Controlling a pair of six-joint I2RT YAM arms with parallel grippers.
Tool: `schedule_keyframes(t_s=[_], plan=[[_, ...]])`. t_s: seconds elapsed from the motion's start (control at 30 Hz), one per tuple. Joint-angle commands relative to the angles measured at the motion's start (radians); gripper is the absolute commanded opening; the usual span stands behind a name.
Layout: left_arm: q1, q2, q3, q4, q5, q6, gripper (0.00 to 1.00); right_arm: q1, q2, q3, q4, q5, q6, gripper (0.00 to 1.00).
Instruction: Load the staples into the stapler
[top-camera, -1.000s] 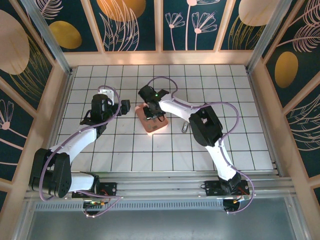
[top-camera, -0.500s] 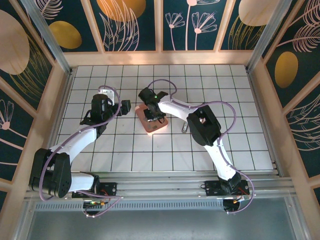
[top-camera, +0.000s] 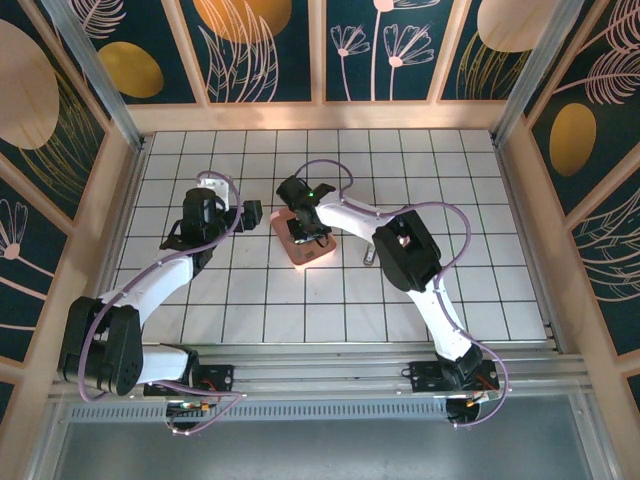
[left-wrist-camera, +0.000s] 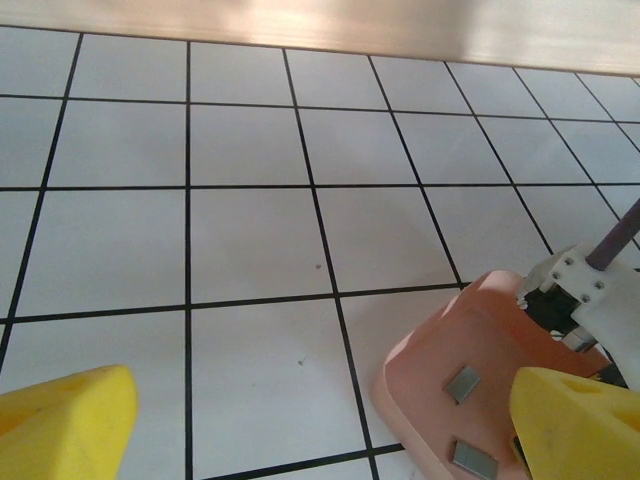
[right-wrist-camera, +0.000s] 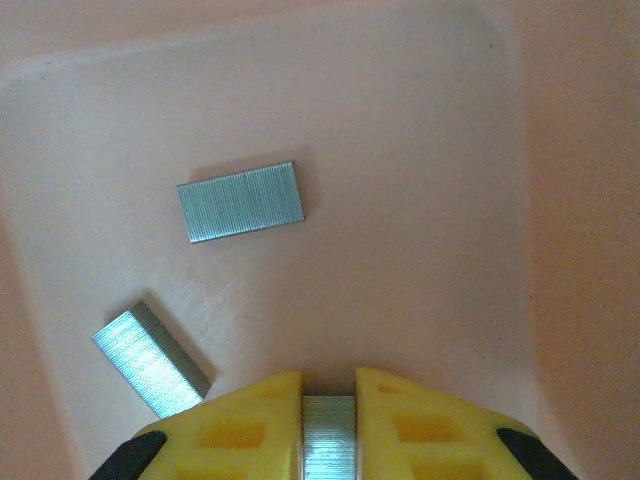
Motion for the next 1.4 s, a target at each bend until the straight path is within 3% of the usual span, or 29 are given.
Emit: schedule_keyframes(t_s=[0.0,0.27,0.8,1.03,1.37], plan=[[-0.003,-0.014,0.017,0.026,0.029,0.024,0.95,-0.003,-0.043,-0.026,0.042,0.015,0.020,0.19],[-0.003,-0.068,-0.005,0.060,0.101,0.065,0.96,0.003,-0.281,-0.167,0.124,0.014,0.078,0.19],[-0.003,-0.142,-0.042,0.126,0.194,0.084,0.95,0.041,-0.797,-0.780,0.291,0.022,0.362,0.19],[-0.003,-0.134,-0.043,0.129,0.200,0.080,0.95,0.049,-0.869,-0.958,0.284,-0.018,0.462,0.19],[-0.004,-0.119,-0.042,0.125,0.197,0.081,0.95,0.048,-0.827,-1.043,0.280,-0.054,0.484,0.20]])
